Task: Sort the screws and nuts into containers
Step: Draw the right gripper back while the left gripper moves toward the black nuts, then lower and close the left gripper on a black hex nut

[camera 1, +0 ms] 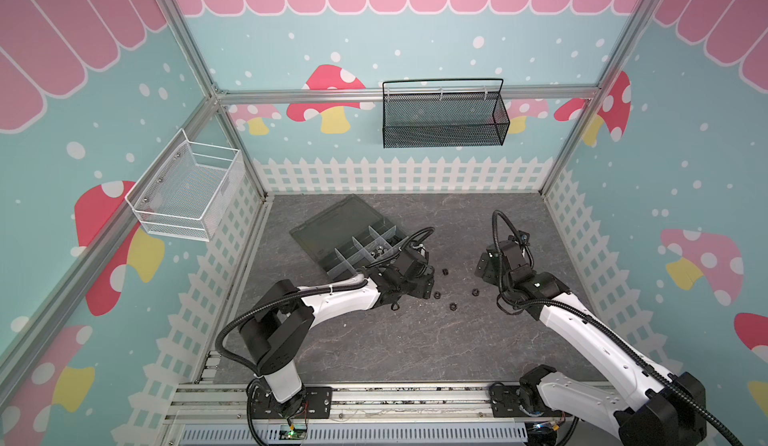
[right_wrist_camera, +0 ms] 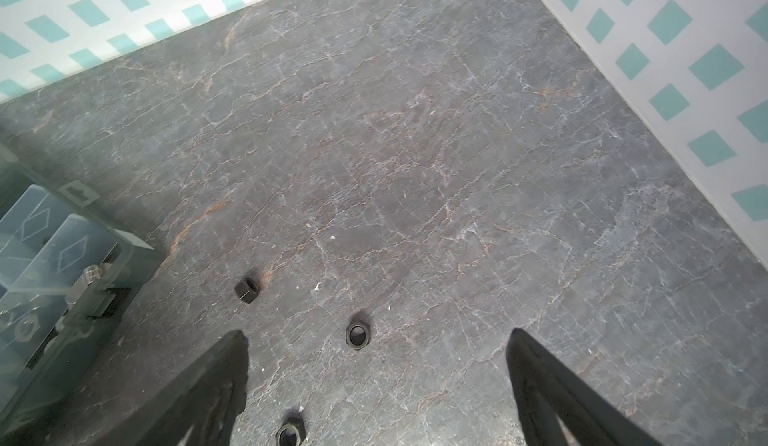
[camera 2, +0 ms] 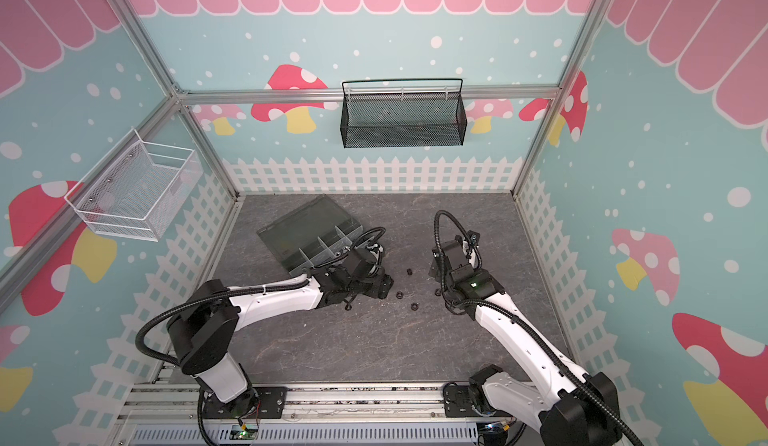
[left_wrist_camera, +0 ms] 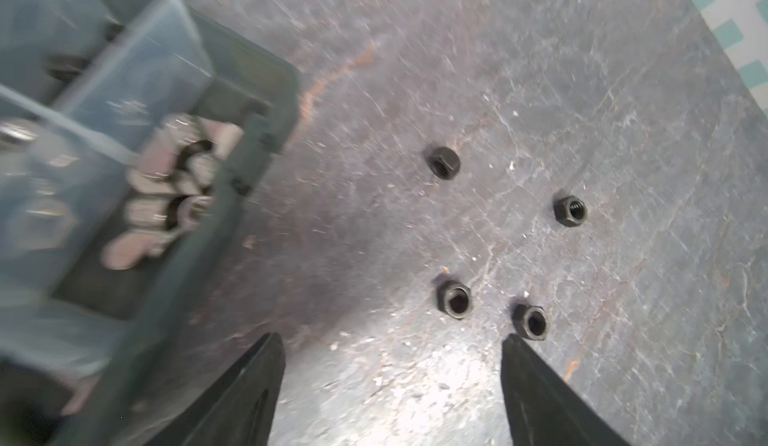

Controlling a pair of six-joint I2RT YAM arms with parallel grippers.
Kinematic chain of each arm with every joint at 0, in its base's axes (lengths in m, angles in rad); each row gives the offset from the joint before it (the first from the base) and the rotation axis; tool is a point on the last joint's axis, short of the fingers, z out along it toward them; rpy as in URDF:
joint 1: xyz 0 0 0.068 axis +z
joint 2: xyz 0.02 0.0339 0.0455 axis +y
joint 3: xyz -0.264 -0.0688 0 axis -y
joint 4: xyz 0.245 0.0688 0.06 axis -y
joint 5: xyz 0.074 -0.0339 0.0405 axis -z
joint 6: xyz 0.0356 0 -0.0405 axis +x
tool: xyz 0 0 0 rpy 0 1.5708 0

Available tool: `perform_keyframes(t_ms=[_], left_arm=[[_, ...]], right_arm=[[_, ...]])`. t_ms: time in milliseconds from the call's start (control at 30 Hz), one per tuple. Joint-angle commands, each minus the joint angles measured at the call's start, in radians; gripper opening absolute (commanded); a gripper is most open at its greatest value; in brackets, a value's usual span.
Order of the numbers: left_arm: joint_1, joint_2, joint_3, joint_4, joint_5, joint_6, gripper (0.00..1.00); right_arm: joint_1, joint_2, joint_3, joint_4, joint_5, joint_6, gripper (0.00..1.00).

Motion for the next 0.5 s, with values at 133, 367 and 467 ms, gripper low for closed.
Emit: perform_keyframes(t_ms=[133, 367, 467], left_arm=[[-0.053, 0.144, 0.162, -0.167, 0.012, 0.068, 0.65], [-0.069, 0.257, 0.287, -0.299, -0.014, 0.112, 0.53], [-0.072, 0.296, 0.324, -0.329, -0.015, 0.121, 0.5]], right_arm=[[-0.058, -0.029, -0.03, -0.028, 0.013, 0.04, 0.98], [-0.084, -0.026, -0.04, -0.026, 0.008, 0.031, 0.98], [-0.088, -0.025, -0.042, -0.026, 0.01, 0.032, 0.98]])
